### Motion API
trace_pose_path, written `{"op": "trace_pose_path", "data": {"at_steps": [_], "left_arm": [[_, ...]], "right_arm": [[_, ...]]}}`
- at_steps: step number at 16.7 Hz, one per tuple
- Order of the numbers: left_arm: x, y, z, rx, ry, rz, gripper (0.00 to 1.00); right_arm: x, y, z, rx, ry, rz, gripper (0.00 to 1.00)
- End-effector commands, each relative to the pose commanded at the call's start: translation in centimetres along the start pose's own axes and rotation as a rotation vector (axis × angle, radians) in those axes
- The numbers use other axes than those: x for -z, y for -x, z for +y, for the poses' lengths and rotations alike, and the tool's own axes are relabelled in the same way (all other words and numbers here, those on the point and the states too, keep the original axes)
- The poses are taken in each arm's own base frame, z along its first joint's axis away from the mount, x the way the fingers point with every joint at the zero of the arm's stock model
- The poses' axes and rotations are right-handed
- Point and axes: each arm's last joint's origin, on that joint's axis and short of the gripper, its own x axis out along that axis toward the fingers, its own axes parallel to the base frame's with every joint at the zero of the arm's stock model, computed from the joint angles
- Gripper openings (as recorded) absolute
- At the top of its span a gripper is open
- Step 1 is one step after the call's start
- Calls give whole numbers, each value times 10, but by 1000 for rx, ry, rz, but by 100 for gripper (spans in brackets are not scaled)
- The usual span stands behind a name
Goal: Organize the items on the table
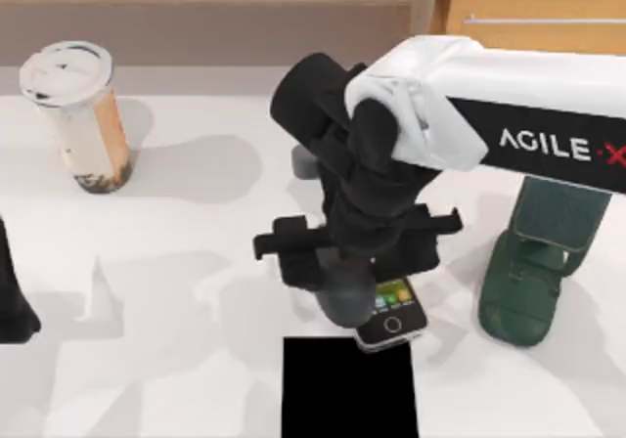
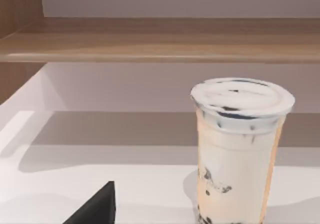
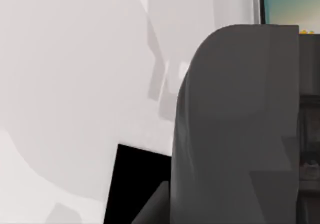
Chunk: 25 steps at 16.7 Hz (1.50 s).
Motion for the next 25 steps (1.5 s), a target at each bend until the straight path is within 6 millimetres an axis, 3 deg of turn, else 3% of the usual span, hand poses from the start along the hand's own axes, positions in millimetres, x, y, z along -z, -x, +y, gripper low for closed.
{"op": "trace_pose_path", "data": {"at_steps": [4, 7, 22, 25], "left_arm": [[0, 0, 0, 0, 0, 0, 100], [0, 0, 0, 0, 0, 0, 100], [0, 0, 0, 0, 0, 0, 100], [0, 0, 0, 0, 0, 0, 100]], "right_arm": [[51, -17, 21, 78, -149, 59, 0], [72, -23, 25, 121, -194, 77, 0], [75, -34, 25, 126, -199, 78, 0], [75, -34, 25, 126, -199, 78, 23]]}}
